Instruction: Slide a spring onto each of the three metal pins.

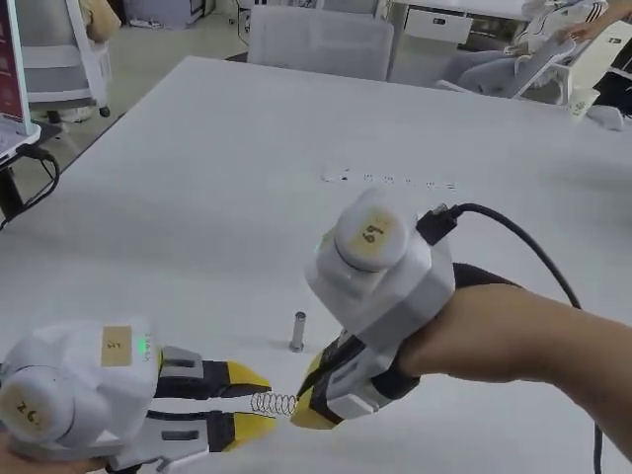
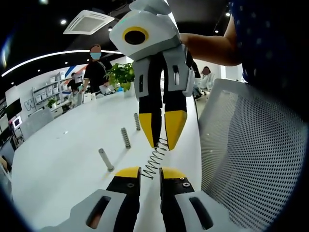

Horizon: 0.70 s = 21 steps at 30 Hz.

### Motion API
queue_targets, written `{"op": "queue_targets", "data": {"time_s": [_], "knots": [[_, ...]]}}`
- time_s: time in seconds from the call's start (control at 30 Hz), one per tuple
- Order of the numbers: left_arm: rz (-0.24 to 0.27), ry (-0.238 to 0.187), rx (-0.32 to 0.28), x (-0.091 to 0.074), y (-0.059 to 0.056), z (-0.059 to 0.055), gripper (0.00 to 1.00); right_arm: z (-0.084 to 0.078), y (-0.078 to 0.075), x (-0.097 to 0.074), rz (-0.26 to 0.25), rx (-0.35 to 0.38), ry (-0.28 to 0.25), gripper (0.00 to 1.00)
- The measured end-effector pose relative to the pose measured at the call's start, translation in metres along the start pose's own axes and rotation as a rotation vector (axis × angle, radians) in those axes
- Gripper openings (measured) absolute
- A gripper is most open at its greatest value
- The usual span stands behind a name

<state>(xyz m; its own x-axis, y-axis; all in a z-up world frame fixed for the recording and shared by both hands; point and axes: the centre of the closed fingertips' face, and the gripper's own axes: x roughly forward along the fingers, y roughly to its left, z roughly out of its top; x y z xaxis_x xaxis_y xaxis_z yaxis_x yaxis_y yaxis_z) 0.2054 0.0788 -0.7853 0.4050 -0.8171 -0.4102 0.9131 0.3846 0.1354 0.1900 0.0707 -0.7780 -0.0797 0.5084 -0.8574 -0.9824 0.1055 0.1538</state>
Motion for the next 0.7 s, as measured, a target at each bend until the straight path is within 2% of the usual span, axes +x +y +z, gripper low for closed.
{"op": "queue_targets", "data": {"time_s": [0.27,0.43,0.6,0.7], "knots": [[0.003,0.007,-0.005,0.002,0.001,-0.001,0.04,0.003,0.0,-0.004,-0.004,-0.002,-0.008,0.08],[0.015,-0.01,-0.034,0.002,0.004,0.003,0.04,0.009,-0.005,-0.01,-0.022,-0.007,-0.037,0.08],[0.011,-0.042,-0.141,-0.001,0.005,0.005,0.03,0.015,-0.01,-0.014,-0.049,-0.017,-0.065,0.07],[0.005,-0.045,-0.17,0.0,0.004,0.005,0.03,0.018,-0.01,-0.014,-0.054,-0.02,-0.075,0.07]]}}
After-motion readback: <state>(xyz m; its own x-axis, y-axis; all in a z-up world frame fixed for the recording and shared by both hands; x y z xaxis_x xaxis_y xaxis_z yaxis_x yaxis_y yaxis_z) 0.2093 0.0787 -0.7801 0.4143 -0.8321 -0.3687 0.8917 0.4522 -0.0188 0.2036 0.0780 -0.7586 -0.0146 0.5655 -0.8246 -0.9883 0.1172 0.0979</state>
